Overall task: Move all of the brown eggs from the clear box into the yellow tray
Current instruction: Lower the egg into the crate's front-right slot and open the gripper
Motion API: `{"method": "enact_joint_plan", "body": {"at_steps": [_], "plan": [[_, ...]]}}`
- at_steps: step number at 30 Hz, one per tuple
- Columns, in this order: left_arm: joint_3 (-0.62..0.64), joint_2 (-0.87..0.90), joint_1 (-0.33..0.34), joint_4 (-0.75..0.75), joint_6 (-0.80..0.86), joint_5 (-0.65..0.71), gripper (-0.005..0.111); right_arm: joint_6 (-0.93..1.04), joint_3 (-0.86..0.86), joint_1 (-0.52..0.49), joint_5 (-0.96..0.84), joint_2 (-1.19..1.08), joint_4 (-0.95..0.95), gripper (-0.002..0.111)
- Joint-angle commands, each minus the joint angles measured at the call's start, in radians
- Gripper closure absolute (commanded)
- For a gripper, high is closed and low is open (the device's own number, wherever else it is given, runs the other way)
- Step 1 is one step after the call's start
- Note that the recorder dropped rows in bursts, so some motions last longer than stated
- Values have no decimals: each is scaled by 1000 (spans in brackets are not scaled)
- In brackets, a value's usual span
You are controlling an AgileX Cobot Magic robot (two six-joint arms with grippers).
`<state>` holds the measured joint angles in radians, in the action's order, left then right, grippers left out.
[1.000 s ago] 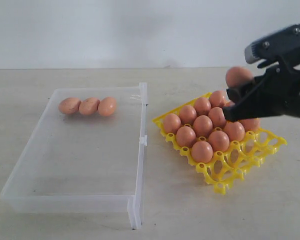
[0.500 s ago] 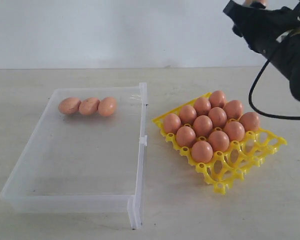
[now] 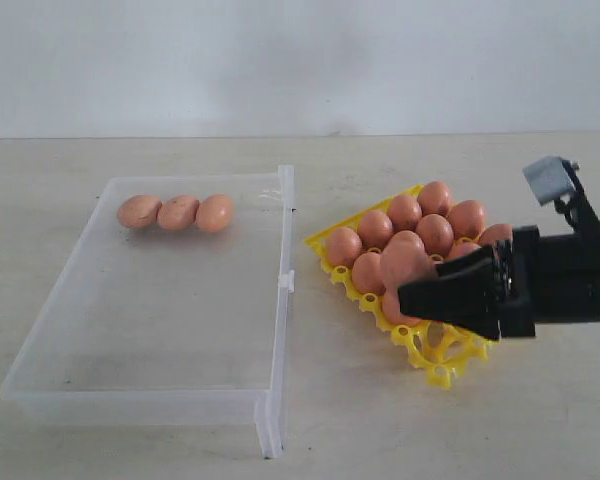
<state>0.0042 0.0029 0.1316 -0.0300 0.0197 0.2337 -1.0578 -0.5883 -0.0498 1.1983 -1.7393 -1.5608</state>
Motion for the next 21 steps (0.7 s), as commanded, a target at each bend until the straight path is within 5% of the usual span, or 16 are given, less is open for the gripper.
{"method": "enact_joint_plan", "body": {"at_steps": [1, 12, 21], "plan": [[-4, -3, -3, -5, 1, -1, 111, 152, 79, -10, -74, 24, 141, 109], [-4, -3, -3, -5, 1, -1, 111, 119, 79, -10, -357, 22, 76, 109], [-4, -3, -3, -5, 1, -1, 111, 141, 77, -10, -352, 22, 87, 109]]}}
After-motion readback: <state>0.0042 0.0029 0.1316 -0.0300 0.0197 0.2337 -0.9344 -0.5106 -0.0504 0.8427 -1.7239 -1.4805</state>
